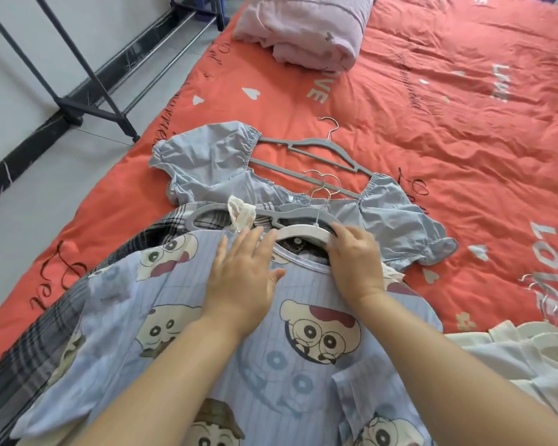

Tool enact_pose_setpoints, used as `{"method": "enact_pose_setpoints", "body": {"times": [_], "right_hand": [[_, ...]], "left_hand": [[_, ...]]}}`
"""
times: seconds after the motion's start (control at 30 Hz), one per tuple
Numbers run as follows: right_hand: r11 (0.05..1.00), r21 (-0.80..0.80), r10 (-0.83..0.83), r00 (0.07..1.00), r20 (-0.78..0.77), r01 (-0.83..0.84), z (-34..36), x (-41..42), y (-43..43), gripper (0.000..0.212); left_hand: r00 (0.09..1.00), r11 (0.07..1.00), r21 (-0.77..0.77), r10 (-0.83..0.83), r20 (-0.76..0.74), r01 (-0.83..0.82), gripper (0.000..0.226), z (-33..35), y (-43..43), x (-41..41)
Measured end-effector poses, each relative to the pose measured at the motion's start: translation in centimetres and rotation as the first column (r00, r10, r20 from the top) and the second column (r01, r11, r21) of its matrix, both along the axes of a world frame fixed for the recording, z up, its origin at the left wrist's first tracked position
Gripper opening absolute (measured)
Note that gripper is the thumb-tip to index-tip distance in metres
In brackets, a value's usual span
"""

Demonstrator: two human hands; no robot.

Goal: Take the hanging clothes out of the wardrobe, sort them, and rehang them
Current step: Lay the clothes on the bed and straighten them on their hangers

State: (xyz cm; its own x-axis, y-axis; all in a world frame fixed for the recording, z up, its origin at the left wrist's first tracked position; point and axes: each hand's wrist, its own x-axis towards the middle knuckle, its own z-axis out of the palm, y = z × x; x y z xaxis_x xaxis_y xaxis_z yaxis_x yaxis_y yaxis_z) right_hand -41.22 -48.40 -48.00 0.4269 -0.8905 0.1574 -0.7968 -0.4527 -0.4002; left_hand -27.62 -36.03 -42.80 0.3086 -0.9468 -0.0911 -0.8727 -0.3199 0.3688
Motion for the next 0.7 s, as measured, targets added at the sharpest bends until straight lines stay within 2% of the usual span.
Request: {"method": "enact_pose_setpoints", "body": {"times": [0.07, 0.17, 0.37, 0.43, 0.53, 0.63, 0.7], "right_hand": [[1.000, 0.027, -0.002, 0.999, -0.040, 0.004, -0.9, -0.1, -0.1, 0.041], [0.987, 0.159, 0.035, 0.994, -0.108, -0.017, -0.9, 0.1, -0.3, 0.060], [0.976, 0.206, -0.030, 0.983, -0.180, 0.067, -1.4, 0.1, -0.7, 0.068], [0.989, 0.137, -0.039, 0.987, -0.155, 0.060, -1.3, 0.0, -0.3, 0.065], [0.998, -0.055, -0.029, 0.999, -0.042, 0.027, -0.8, -0.4, 0.4, 0.063], [0.981, -0.196, 0.010, 0.996, 0.087, 0.007, 1.2, -0.8, 1.4, 0.047], [0.969, -0.244, 0.061, 0.989, 0.132, -0.027, 3.0, -1.1, 2.3, 0.045]], "left_hand": [[1.000, 1.000, 0.024, -0.001, 0.003, 0.001, 0.060, -0.5, -0.1, 0.0], [1.000, 0.999, 0.040, 0.000, 0.017, 0.000, 0.061, -1.0, 0.3, 0.2], [1.000, 1.000, 0.020, 0.011, 0.019, -0.012, 0.061, -1.0, 0.7, 0.3], [0.999, 1.000, -0.001, 0.012, 0.032, -0.012, 0.061, -0.9, 0.8, 0.4], [0.999, 0.999, -0.052, 0.010, 0.040, -0.008, 0.061, -0.5, 0.8, 0.2], [0.999, 0.984, -0.178, 0.009, 0.036, -0.002, 0.066, 0.3, 0.7, 0.0], [0.999, 0.965, -0.263, 0.026, 0.040, -0.014, 0.072, 1.1, 0.4, -0.3]]}}
